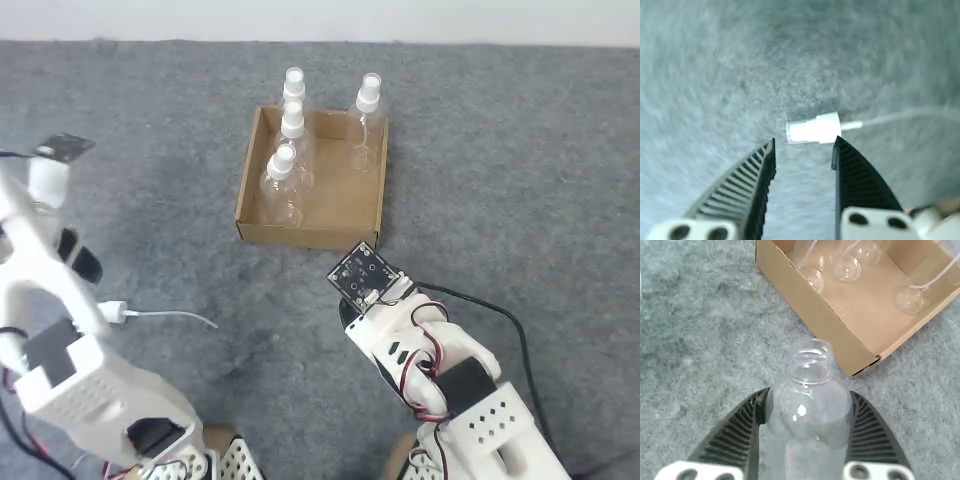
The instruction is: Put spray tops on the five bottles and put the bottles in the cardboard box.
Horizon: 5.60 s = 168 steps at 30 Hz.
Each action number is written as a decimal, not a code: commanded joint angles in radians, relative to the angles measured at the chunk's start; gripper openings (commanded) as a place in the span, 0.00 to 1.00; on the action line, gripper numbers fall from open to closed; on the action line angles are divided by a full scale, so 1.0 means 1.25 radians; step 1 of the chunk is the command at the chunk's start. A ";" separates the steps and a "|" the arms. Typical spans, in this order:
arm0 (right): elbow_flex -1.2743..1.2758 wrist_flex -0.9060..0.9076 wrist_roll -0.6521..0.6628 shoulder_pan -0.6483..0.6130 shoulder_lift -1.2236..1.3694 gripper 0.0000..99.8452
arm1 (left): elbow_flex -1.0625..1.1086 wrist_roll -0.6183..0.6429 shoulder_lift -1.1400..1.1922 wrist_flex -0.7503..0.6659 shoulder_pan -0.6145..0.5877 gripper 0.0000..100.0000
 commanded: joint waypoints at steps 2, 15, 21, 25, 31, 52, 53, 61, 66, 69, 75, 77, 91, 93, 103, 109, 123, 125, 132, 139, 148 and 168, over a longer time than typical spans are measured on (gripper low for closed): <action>-0.014 -0.015 0.011 0.009 -0.024 0.11 | -0.037 0.350 -0.018 0.011 -0.014 0.17; -0.015 -0.015 0.011 0.009 -0.024 0.11 | 0.087 0.859 -0.010 0.006 -0.053 0.17; -0.016 -0.013 0.011 0.009 -0.024 0.11 | 0.110 0.935 -0.009 0.004 -0.095 0.17; -0.016 -0.012 0.011 0.009 -0.024 0.11 | 0.153 0.962 -0.009 -0.054 -0.108 0.17; -0.016 -0.012 0.011 0.009 -0.024 0.11 | 0.287 0.993 -0.009 -0.233 -0.103 0.17; -0.016 -0.012 0.011 0.009 -0.024 0.11 | 0.420 1.059 -0.014 -0.376 -0.039 0.17; -0.016 -0.012 0.011 0.009 -0.024 0.11 | 0.420 1.059 -0.010 -0.369 -0.031 0.17; -0.016 -0.012 0.011 0.009 -0.024 0.11 | 0.436 1.079 -0.009 -0.369 -0.001 0.17; -0.016 -0.012 0.011 0.009 -0.024 0.11 | 0.434 1.088 -0.009 -0.374 0.002 0.17; -0.016 -0.012 0.011 0.009 -0.024 0.11 | 0.429 1.088 -0.009 -0.381 0.002 0.11; -0.016 -0.012 0.011 0.009 -0.024 0.11 | 0.430 1.089 -0.017 -0.410 0.002 0.01; -0.016 -0.012 0.011 0.009 -0.024 0.11 | 0.425 1.089 -0.018 -0.409 0.002 0.01; -0.017 -0.009 0.005 0.004 -0.025 0.11 | 0.116 1.084 -0.020 -0.086 0.001 0.01; -0.018 -0.004 0.005 0.003 -0.025 0.11 | 0.074 1.083 -0.034 -0.049 0.001 0.01; -0.058 0.056 0.004 0.001 -0.025 0.11 | 0.048 1.083 -0.334 -0.023 0.025 0.01; -0.056 0.058 0.002 -0.012 -0.037 0.11 | 0.084 1.086 -0.433 -0.027 0.112 0.01; 0.033 0.147 0.007 -0.090 -0.382 0.07 | 0.095 1.134 -0.670 -0.034 0.312 0.01; 0.044 0.147 0.009 -0.095 -0.406 0.07 | 0.096 1.134 -0.701 -0.050 0.335 0.01; 0.049 0.141 0.010 -0.098 -0.409 0.07 | 0.096 1.191 -0.766 -0.096 0.390 0.01; 0.050 0.128 0.010 -0.107 -0.409 0.07 | 0.096 1.242 -0.831 -0.120 0.454 0.01; 0.065 0.123 0.010 -0.164 -0.409 0.07 | 0.122 1.300 -0.918 -0.156 0.460 0.01; 0.066 0.112 0.006 -0.193 -0.409 0.07 | 0.736 1.337 -1.408 -0.551 0.520 0.01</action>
